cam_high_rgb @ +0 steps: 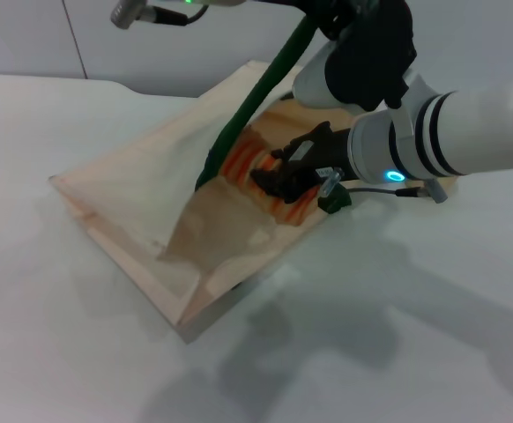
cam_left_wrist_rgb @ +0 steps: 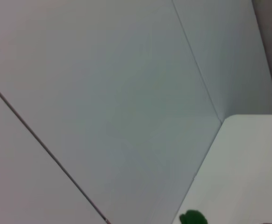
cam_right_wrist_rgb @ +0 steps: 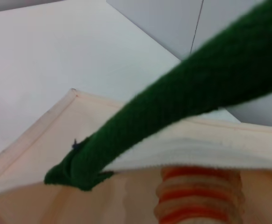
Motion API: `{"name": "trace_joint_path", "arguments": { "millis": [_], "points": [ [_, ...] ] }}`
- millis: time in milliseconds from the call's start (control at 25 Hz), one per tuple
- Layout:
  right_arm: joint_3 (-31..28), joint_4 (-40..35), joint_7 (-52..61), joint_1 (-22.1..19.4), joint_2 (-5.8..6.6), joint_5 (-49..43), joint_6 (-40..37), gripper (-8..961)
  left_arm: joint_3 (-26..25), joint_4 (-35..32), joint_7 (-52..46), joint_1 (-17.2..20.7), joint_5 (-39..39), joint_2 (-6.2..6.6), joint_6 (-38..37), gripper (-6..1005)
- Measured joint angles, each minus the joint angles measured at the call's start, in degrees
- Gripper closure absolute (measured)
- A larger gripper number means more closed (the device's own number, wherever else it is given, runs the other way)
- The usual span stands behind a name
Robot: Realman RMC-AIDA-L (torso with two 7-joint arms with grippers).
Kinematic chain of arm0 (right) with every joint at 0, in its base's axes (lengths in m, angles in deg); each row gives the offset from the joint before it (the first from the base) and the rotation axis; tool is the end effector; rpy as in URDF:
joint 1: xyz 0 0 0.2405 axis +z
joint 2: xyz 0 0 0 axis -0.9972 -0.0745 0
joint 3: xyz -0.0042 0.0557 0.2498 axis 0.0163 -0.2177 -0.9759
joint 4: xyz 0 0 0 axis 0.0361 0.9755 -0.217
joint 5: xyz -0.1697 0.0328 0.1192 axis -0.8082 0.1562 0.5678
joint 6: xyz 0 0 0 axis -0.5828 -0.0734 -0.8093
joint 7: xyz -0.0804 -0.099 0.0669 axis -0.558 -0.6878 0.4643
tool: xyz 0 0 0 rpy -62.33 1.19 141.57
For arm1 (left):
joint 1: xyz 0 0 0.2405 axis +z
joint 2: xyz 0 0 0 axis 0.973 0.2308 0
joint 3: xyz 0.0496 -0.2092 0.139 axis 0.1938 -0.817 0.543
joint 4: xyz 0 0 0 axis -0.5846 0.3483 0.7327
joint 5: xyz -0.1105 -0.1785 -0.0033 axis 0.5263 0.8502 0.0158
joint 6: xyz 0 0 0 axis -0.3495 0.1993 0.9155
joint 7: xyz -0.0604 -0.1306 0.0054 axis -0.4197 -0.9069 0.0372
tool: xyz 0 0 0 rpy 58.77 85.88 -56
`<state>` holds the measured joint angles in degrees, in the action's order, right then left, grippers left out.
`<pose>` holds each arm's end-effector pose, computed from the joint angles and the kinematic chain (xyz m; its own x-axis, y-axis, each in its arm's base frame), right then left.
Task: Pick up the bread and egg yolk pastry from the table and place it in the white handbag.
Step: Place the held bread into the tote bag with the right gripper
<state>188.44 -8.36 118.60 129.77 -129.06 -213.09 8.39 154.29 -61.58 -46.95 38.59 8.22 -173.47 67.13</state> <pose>0.1004 0.3995 -0.0888 0.9460 -0.3134 -0.0823 -0.3166 -0.8395 -0.4415 0.0135 0.3354 0.0532 0.9963 -0.0036 0.0857 0.0565 -0.7245 -0.6870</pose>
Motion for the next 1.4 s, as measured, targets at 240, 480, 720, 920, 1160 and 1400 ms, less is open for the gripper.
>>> {"name": "trace_joint_path", "arguments": {
  "millis": [240,480,720,920,1160,1400],
  "points": [
    [1.05,0.41,-0.1,0.01,0.07,1.12,1.96,594,0.54,0.01,0.03,-0.02,0.26,0.02,-1.48,876],
    [1.47,1.24,-0.12,0.52,0.07,1.25,2.12,243,0.59,0.03,0.0,0.2,0.4,0.0,-1.57,876],
    [0.78,1.52,0.08,0.22,0.26,1.1,2.04,128,0.39,-0.02,-0.05,0.95,0.19,-0.04,-1.34,876],
    [-1.54,2.47,0.44,-0.77,0.31,-1.35,1.11,125,-0.65,-0.12,-0.16,2.04,-1.01,-0.08,-1.33,877],
    [-7.94,2.54,2.72,-3.35,0.34,-8.26,-1.71,124,-0.98,-0.14,-1.19,2.79,-3.92,-0.07,-1.33,877],
    [-12.4,2.27,4.11,-5.37,0.35,-13.04,-4.08,126,-2.42,-0.08,-1.34,3.38,-4.63,-0.13,-1.34,877]
  ]
}}
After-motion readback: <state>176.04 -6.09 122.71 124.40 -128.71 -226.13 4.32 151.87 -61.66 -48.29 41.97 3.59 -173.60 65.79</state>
